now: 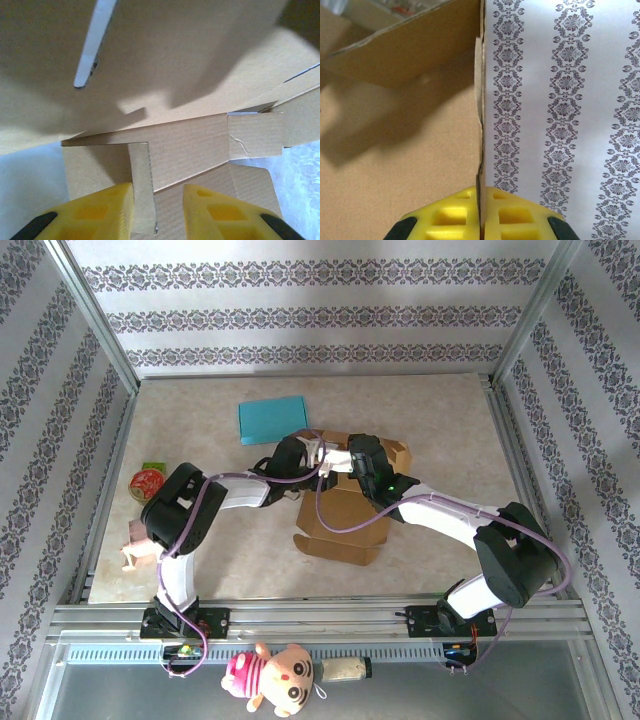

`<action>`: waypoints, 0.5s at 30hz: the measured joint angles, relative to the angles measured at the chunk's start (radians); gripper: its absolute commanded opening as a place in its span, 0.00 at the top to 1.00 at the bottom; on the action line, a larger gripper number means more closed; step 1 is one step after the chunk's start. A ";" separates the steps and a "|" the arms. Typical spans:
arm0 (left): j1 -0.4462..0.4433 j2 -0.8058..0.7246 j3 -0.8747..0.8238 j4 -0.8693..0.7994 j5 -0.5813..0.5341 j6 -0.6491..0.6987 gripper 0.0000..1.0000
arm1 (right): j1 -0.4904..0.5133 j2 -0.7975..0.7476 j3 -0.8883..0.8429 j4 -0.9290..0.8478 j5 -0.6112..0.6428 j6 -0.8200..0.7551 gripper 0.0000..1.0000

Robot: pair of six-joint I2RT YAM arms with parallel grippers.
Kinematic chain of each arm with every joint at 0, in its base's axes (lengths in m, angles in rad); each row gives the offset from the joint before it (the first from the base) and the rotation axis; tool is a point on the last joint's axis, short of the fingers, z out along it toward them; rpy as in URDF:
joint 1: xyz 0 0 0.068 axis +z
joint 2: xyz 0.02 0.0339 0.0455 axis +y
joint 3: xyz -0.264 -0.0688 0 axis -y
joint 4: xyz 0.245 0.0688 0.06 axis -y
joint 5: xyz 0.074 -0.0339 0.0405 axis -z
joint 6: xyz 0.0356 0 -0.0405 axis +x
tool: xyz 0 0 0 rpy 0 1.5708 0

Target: Fold the paper box

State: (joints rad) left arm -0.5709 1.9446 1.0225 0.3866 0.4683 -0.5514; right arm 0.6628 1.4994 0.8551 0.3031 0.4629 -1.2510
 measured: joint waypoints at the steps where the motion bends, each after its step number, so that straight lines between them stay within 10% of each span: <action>1: -0.001 0.010 0.000 0.007 0.003 -0.005 0.66 | 0.000 0.000 0.000 -0.001 0.000 0.000 0.93; 9: -0.011 0.045 -0.002 0.033 0.001 -0.017 0.65 | 0.000 0.000 0.000 -0.014 0.000 0.000 0.93; 15: -0.010 -0.125 -0.058 -0.063 -0.109 0.066 0.40 | 0.000 0.000 0.000 -0.011 0.000 0.000 0.93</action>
State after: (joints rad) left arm -0.5804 1.8198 0.9649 0.3241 0.3595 -0.4850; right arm 0.6628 1.4994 0.8551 0.2924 0.4625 -1.2510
